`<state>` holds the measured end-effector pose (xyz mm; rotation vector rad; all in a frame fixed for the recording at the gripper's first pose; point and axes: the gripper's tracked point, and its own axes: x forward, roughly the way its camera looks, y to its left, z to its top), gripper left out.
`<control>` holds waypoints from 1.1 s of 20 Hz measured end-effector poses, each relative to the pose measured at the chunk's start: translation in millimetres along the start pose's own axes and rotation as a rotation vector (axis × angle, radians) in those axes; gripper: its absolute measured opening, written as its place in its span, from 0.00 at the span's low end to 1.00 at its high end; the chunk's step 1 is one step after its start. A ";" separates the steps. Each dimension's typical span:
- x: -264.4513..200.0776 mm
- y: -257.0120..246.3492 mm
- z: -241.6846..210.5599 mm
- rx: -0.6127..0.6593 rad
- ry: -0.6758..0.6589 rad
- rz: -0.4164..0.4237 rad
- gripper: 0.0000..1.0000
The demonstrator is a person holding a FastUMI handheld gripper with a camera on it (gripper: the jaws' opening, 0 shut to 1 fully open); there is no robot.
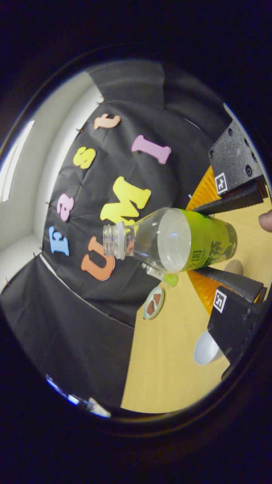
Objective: Take the bottle from table, then pour the juice into the cup, finally place the bottle on the coaster
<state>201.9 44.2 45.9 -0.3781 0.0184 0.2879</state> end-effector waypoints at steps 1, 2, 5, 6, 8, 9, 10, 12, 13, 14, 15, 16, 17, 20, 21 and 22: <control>5.6 0.6 -2.2 0.067 0.007 0.016 0.77; 11.5 0.1 -4.2 0.116 0.013 0.028 0.77; 26.9 4.9 -18.3 0.190 0.055 0.057 0.77; 32.2 7.1 -21.9 0.207 0.064 0.064 0.77; 43.8 9.9 -34.7 0.218 0.081 0.063 0.77; 50.8 12.6 -41.2 0.224 0.089 0.069 0.77; 56.4 16.4 -46.9 0.234 0.099 0.082 0.77; 65.8 23.3 -55.5 0.253 0.109 0.096 0.77; 71.1 25.5 -62.2 0.254 0.121 0.098 0.77; 76.4 28.7 -66.5 0.260 0.131 0.103 0.77; 80.8 31.7 -72.4 0.268 0.141 0.109 0.77; 84.1 34.8 -77.3 0.274 0.154 0.116 0.78; 87.5 38.5 -82.2 0.277 0.163 0.121 0.78; 90.5 37.3 -94.5 0.259 0.179 0.108 0.79; 90.4 38.1 -98.6 0.264 0.185 0.108 0.79; 91.2 37.7 -101.9 0.270 0.190 0.108 0.79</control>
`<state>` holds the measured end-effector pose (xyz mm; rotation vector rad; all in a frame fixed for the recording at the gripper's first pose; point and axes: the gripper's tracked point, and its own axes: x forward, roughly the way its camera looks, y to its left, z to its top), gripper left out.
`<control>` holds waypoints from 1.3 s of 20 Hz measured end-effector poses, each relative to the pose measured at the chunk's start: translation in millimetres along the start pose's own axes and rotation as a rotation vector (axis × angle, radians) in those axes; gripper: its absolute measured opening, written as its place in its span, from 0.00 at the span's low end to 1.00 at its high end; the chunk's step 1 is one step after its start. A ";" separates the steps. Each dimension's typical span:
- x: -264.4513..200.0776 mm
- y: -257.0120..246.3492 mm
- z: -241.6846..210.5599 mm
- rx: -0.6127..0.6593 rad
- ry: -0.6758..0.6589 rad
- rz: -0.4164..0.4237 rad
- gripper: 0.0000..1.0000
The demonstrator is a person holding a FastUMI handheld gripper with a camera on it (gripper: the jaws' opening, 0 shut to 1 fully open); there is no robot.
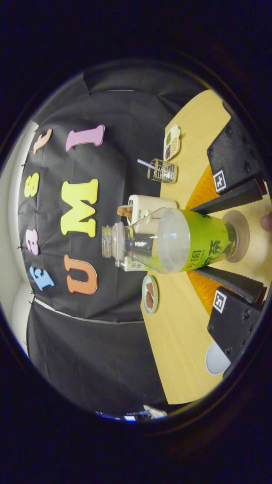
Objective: Take the bottle from table, then pour the juice into the cup, finally place the bottle on the coaster
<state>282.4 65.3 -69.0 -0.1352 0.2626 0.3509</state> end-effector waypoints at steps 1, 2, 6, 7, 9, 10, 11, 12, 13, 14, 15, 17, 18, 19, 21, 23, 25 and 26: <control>1.5 -2.1 -2.2 0.005 0.001 -0.001 0.79; 2.0 -3.9 -4.5 0.007 0.005 -0.004 0.80; 5.9 -7.9 -12.9 0.010 0.021 -0.011 0.81; 5.9 -7.4 -13.2 0.009 0.016 -0.012 0.82; 6.5 -5.4 -14.9 0.022 0.011 -0.003 0.86; 7.6 -4.9 -15.5 0.029 0.013 0.001 0.91; 7.9 -5.4 -17.2 0.029 0.017 -0.002 0.95; 6.9 -6.3 -15.3 0.026 0.014 -0.003 0.99; 5.1 -6.8 -14.3 0.024 0.009 -0.006 1.00; 2.8 -8.7 -12.1 0.021 0.003 -0.011 1.00; -1.8 -11.4 -8.5 0.021 -0.014 -0.021 1.00; -9.8 -12.2 4.5 0.039 -0.050 -0.023 1.00; -15.3 -10.6 9.3 0.050 -0.061 -0.018 1.00; -24.6 -10.5 15.0 0.062 -0.077 -0.020 1.00; -46.8 -10.4 26.1 0.092 -0.108 -0.040 1.00; -69.1 -14.0 37.1 0.133 -0.147 -0.075 1.00; -96.5 -14.2 41.8 0.150 -0.170 -0.102 1.00; -113.1 -15.6 43.5 0.164 -0.172 -0.115 1.00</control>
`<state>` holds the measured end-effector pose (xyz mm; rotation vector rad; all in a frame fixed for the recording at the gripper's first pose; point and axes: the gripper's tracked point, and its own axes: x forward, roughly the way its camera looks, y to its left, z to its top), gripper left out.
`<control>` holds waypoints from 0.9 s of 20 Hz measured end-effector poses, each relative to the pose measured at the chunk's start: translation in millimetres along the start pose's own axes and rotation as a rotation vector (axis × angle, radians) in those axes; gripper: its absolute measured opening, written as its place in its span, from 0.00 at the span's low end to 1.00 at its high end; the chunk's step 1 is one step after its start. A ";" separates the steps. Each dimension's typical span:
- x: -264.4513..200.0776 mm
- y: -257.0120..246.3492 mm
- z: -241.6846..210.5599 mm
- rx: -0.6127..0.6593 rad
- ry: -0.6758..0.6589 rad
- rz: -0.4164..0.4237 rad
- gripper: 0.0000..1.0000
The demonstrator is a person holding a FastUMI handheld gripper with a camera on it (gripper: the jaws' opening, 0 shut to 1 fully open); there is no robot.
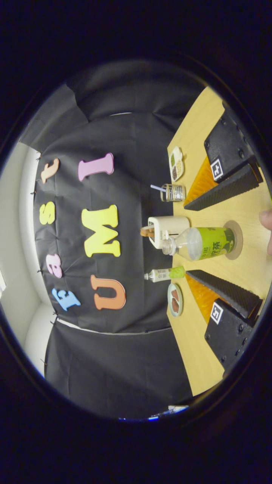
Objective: Take the bottle from table, then pour the juice into the cup, finally place the bottle on the coaster
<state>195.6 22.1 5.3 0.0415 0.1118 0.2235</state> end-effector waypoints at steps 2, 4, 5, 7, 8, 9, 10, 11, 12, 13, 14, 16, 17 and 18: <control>-29.0 -4.6 2.6 0.016 0.001 -0.032 1.00; -59.7 -4.1 5.6 0.032 -0.005 -0.048 1.00; -74.6 -4.9 4.5 0.031 -0.010 -0.057 1.00; -99.4 -5.8 3.2 0.008 -0.013 -0.073 1.00; -109.0 -6.5 3.2 -0.002 -0.013 -0.079 1.00; -119.6 -6.1 2.7 -0.009 -0.022 -0.084 1.00; -128.7 -5.9 2.7 -0.010 -0.031 -0.086 1.00; -136.8 -4.8 0.4 -0.007 -0.033 -0.085 1.00; -144.1 -3.4 -2.4 0.002 -0.037 -0.081 0.99; -151.4 -2.5 -5.2 0.007 -0.045 -0.081 1.00; -155.5 -2.3 -5.9 -0.001 -0.051 -0.087 1.00; -161.3 -3.4 -9.3 -0.012 -0.050 -0.095 0.99; -165.3 -5.5 -9.4 -0.013 -0.053 -0.103 0.99; -167.4 -5.9 -8.3 -0.017 -0.062 -0.105 0.99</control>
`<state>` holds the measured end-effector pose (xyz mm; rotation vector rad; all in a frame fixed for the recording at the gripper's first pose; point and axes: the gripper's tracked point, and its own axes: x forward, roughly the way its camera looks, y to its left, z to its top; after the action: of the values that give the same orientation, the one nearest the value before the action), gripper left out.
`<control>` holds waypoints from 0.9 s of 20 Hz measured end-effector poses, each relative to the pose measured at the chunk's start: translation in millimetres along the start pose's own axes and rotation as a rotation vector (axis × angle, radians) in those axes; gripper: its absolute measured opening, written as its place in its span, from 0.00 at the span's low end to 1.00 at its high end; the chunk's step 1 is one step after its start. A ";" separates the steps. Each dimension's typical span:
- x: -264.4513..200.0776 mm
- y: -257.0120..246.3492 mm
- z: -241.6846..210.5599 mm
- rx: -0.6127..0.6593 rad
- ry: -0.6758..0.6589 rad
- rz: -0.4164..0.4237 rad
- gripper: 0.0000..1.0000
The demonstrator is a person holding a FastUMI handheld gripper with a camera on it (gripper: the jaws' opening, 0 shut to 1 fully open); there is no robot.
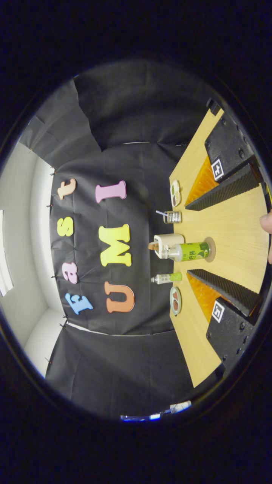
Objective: Take the bottle from table, then pour the juice into the cup, finally place the bottle on the coaster
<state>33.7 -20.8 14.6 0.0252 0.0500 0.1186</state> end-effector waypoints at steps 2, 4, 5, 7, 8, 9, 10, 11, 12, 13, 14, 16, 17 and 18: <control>-5.2 0.9 -5.0 0.014 0.005 0.008 0.99; -8.1 -5.3 -8.5 0.027 0.012 -0.007 0.99; -9.6 -6.7 -9.9 0.022 0.013 -0.017 0.99; -11.6 -3.9 -12.3 -0.001 0.008 -0.012 0.99; -12.3 -4.7 -11.2 -0.012 0.004 -0.014 0.99; -12.7 -7.7 -12.3 -0.024 0.000 -0.019 0.99; -12.3 -8.7 -12.5 -0.033 0.000 -0.021 0.99; -12.5 -10.0 -12.6 -0.045 -0.002 -0.024 1.00; -11.9 -11.8 -11.1 -0.051 -0.008 -0.028 1.00; -9.9 -15.0 -8.0 -0.055 -0.013 -0.036 1.00; -8.4 -16.5 -7.2 -0.069 -0.005 -0.044 1.00; -12.4 -23.5 -2.2 -0.075 -0.014 -0.061 1.00; -13.3 -26.6 1.7 -0.063 -0.023 -0.068 1.00; -14.4 -29.3 3.3 -0.054 -0.025 -0.071 1.00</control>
<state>23.0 -51.6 17.8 -0.0286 0.0232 0.0485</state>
